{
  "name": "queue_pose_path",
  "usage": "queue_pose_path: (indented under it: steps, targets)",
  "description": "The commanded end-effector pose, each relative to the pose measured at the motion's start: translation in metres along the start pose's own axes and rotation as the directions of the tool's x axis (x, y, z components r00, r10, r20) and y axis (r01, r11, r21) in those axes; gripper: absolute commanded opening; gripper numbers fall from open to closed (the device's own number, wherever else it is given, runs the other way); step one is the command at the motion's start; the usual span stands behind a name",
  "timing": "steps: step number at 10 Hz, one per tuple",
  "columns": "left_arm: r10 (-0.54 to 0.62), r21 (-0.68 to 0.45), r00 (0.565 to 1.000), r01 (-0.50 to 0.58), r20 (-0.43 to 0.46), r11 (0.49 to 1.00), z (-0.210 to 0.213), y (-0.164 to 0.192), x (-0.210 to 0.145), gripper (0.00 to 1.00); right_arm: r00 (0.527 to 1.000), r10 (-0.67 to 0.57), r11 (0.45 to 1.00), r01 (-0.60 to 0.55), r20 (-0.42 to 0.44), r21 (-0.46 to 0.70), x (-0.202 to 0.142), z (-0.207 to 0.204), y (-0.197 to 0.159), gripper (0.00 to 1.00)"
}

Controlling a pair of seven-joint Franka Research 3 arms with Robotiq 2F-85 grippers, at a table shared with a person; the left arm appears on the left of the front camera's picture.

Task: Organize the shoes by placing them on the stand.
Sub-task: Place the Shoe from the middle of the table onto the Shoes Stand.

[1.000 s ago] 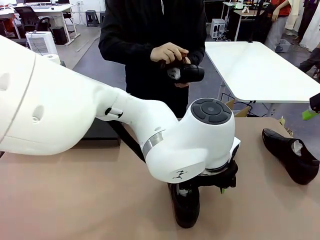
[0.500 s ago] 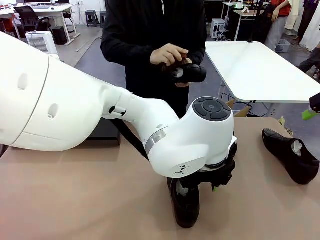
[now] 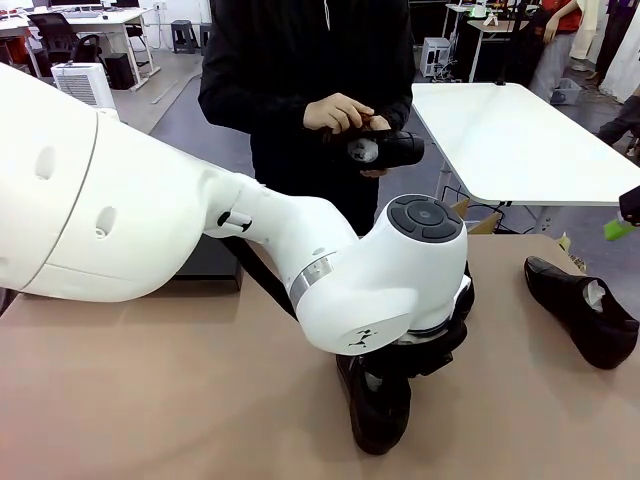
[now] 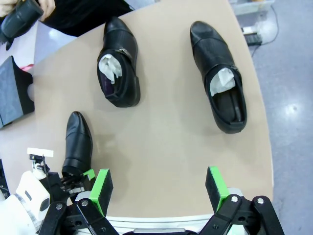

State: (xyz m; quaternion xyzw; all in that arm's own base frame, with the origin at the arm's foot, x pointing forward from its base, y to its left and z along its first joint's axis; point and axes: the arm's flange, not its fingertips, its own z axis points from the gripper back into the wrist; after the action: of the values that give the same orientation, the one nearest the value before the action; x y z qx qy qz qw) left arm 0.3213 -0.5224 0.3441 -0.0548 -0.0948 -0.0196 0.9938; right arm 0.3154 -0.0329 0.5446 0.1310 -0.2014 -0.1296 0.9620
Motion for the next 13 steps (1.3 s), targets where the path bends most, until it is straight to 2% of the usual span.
queue_pose_path:
  steps: [1,3,5,6,7,10,12,13]
  targets:
    - [0.015,0.021,0.999,-0.015,0.029,1.000,-0.002,0.003,0.000,0.00,1.000,0.006,1.000,-0.006,-0.003,0.015,0.000,0.000,0.001,1.00]
    - [0.018,0.040,1.000,-0.019,0.014,0.999,-0.005,0.008,0.002,0.00,1.000,0.006,1.000,-0.006,-0.003,0.015,0.000,0.000,0.001,1.00]
    - [-0.002,0.018,0.999,0.003,-0.032,1.000,0.016,0.017,-0.001,0.00,1.000,0.006,1.000,-0.006,-0.003,0.015,0.000,0.000,0.001,1.00]
    - [-0.012,-0.030,1.000,0.012,-0.002,0.999,0.043,0.028,-0.004,0.00,1.000,0.006,1.000,-0.006,-0.003,0.015,0.000,0.000,0.001,1.00]
    - [-0.008,-0.056,0.998,0.012,0.067,0.998,0.074,0.049,-0.005,0.00,1.000,0.006,1.000,-0.006,-0.003,0.015,0.000,0.000,0.001,1.00]
    - [0.006,-0.114,0.991,0.009,0.134,0.993,0.132,0.110,-0.008,0.00,1.000,0.006,1.000,-0.006,-0.003,0.015,0.000,0.000,0.001,1.00]
    - [0.011,-0.127,0.982,0.014,0.190,0.992,0.161,0.163,0.011,0.00,1.000,0.006,1.000,-0.006,-0.003,0.015,0.000,0.000,0.001,1.00]
    - [0.025,-0.126,0.965,0.008,0.261,0.992,0.171,0.193,0.020,0.00,1.000,0.006,1.000,-0.006,-0.003,0.015,0.000,0.000,0.001,1.00]
